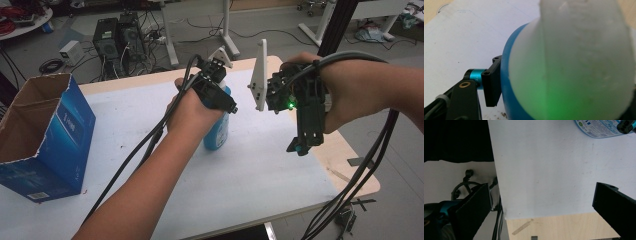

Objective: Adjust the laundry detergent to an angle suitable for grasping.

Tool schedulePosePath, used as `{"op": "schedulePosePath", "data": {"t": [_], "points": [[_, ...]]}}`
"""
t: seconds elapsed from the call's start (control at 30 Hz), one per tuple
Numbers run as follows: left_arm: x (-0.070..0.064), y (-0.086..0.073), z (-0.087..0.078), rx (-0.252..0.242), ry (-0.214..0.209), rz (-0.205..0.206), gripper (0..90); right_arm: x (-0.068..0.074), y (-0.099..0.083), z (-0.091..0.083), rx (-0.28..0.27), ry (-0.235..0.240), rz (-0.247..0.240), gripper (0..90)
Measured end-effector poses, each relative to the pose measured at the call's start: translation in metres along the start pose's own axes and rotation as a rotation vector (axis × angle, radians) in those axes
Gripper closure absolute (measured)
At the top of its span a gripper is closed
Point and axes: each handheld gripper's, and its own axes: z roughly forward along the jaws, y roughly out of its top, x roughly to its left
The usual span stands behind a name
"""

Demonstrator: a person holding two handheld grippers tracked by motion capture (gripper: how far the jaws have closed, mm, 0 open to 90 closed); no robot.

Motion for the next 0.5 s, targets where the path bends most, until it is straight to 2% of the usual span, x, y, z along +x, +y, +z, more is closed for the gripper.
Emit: {"op": "schedulePosePath", "data": {"t": [0.17, 0.2, 0.3, 0.5], "points": [[-0.0003, -0.0002, 0.0011, 0.01, 0.004, 0.01, 33.9, -0.0004, -0.0001, 0.0009, 0.002, 0.004, 0.001, 1.3], [-0.001, -0.0001, 0.001, 0.009, -0.009, 0.012, 38.6, -0.0007, -0.0001, 0.001, 0.002, 0.004, 0.001, 1.3], [-0.0021, -0.0003, 0.0011, 0.009, 0.001, 0.007, 39.5, -0.0011, 0.0001, 0.0011, 0.001, 0.002, 0.002, 1.3], [-0.0002, -0.0001, 0.0007, 0.014, -0.009, 0.002, 41.6, -0.0013, 0.0011, 0.0013, 0.002, 0.003, 0.002, 1.3]]}}
